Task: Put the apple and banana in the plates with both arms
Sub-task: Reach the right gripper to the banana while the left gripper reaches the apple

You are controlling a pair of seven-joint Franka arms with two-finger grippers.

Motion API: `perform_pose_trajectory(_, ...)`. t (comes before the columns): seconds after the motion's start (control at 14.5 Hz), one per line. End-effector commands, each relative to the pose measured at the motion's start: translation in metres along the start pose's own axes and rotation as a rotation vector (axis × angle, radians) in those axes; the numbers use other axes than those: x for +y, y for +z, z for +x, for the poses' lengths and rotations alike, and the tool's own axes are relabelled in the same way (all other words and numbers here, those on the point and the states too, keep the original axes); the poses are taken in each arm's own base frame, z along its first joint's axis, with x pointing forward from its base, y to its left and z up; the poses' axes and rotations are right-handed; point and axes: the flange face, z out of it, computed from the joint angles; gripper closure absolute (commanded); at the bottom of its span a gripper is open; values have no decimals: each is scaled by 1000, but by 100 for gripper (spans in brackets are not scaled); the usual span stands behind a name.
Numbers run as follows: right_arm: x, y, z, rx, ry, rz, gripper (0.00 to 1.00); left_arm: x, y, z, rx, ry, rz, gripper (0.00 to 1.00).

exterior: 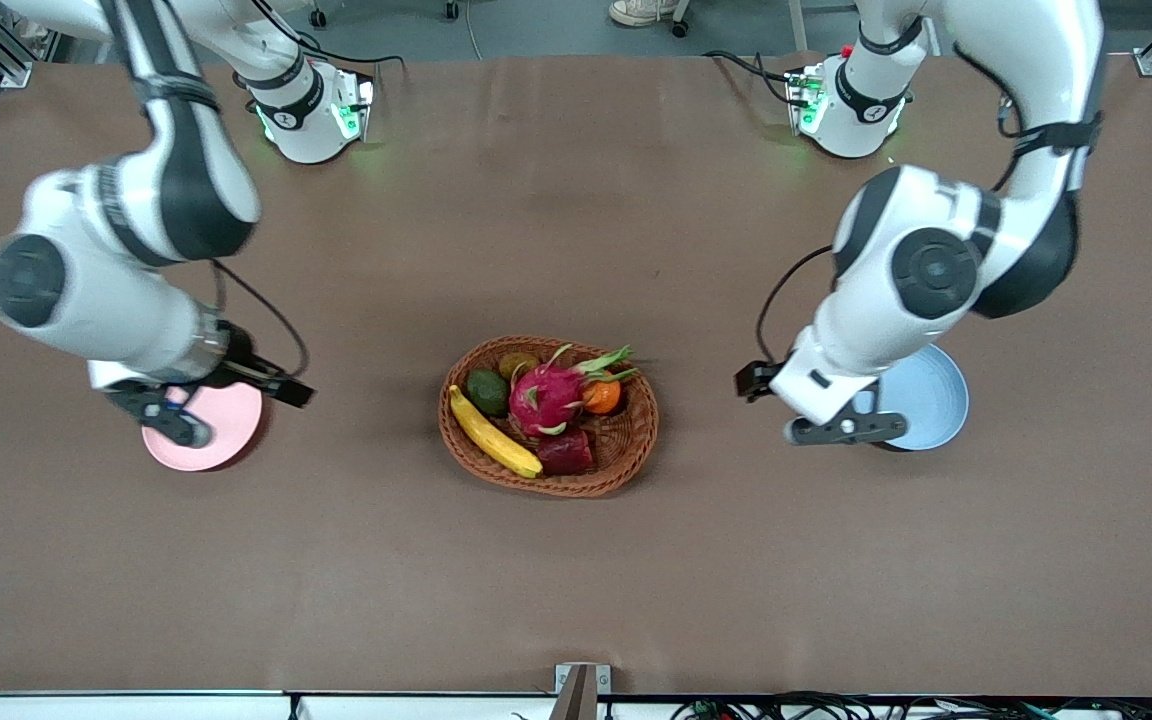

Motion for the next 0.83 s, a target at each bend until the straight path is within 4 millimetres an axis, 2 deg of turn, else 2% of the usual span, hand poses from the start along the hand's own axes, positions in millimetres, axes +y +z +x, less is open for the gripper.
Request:
perform_pose_trajectory(0.0, -28, 28, -26, -20, 108, 31, 0, 47, 14, 11, 30, -68, -43, 0)
perform_pose_trajectory(0.14, -38, 49, -37, -41, 165, 76, 0, 76, 34, 10, 53, -114, -103, 0)
perform_pose_trajectory(0.28, -49, 77, -56, -15, 202, 101, 0, 95, 48, 9, 92, -176, -163, 0)
perform_pose_trajectory(0.55, -65, 126, -87, 13, 217, 112, 1, 123, 77, 9, 146, -310, -302, 0)
perform_pose_trajectory(0.69, -69, 136, -94, 30, 218, 133, 10, 129, 89, 12, 171, -354, -354, 0)
perform_pose_trajectory(0.76, -70, 141, -96, 31, 223, 130, 15, 137, 98, 9, 172, -372, -383, 0)
